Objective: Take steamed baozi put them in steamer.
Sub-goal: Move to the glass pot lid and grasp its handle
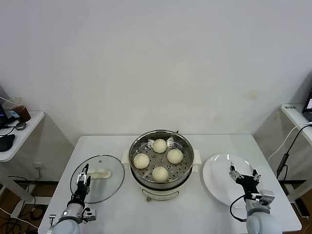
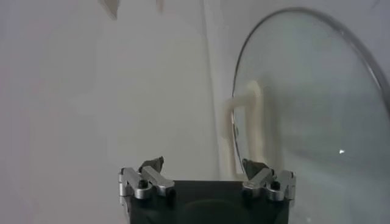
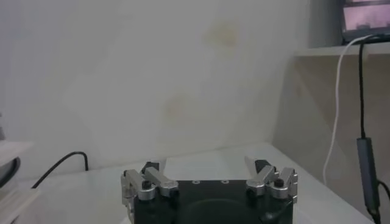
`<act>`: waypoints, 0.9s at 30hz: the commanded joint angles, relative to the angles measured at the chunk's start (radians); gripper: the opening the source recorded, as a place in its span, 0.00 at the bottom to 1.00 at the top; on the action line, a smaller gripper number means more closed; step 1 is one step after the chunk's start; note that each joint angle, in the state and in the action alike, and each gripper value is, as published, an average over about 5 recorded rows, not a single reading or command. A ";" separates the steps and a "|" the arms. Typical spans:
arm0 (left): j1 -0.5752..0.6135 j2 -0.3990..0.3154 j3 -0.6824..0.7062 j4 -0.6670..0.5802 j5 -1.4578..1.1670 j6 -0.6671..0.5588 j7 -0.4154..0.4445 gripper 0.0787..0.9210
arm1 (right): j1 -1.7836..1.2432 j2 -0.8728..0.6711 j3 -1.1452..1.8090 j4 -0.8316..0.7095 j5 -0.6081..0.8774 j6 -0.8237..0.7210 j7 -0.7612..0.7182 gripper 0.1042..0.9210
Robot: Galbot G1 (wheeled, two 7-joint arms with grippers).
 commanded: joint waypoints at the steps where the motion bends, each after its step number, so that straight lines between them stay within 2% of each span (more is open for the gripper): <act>1: -0.050 -0.002 0.016 0.055 0.012 0.017 0.003 0.88 | -0.006 0.011 0.003 -0.007 -0.007 0.008 0.001 0.88; 27: -0.166 -0.041 0.037 0.150 0.025 0.025 -0.034 0.88 | -0.017 0.037 0.003 -0.041 -0.046 0.031 0.004 0.88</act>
